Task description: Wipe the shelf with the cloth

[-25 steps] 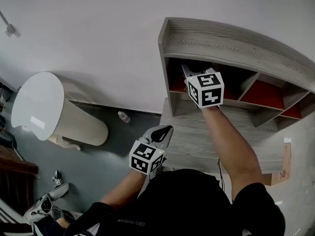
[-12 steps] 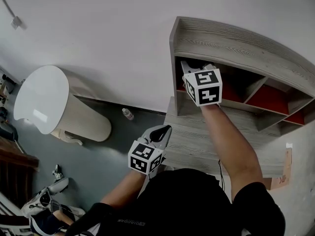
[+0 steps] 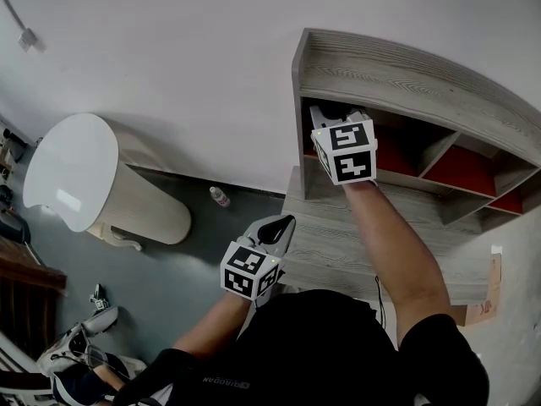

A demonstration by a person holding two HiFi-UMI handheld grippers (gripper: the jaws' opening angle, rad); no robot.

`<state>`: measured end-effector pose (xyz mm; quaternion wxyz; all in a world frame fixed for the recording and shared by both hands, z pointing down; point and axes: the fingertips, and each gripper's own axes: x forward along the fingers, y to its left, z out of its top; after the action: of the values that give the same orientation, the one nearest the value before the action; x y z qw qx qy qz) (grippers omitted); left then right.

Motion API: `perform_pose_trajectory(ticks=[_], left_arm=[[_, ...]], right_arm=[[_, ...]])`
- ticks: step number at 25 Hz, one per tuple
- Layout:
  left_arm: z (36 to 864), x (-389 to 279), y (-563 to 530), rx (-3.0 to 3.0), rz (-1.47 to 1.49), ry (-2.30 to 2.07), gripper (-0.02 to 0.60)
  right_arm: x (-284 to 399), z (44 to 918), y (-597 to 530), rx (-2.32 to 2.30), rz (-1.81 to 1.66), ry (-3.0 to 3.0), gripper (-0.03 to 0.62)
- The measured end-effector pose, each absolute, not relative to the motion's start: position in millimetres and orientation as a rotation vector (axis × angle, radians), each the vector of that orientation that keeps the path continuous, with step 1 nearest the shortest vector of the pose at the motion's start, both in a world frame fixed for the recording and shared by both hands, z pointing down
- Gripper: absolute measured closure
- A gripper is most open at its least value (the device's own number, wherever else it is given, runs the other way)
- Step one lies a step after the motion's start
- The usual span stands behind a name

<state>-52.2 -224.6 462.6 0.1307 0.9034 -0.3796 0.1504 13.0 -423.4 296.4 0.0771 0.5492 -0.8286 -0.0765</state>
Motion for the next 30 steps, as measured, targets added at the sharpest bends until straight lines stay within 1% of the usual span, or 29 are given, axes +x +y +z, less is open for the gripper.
perform_pose_trajectory(ticks=[6,19,30], left_arm=[[462.2,-48.3,-225.4,2.632,0.433,-1.087,0.574],[465.0,-48.3,-224.7,2.624,0.431,-1.079,0.574],[465.5,-50.5,-223.5,2.621,0.433,-1.082,0.574]], right_arm=[[13.9,312.1,-420.7,1.644,-0.195,-2.467,0.494],[9.9,376.3,-417.8,1.596,-0.014,-2.419,0.494],[10.8,405.7,-419.9,1.577,0.062,-2.386,0.494]])
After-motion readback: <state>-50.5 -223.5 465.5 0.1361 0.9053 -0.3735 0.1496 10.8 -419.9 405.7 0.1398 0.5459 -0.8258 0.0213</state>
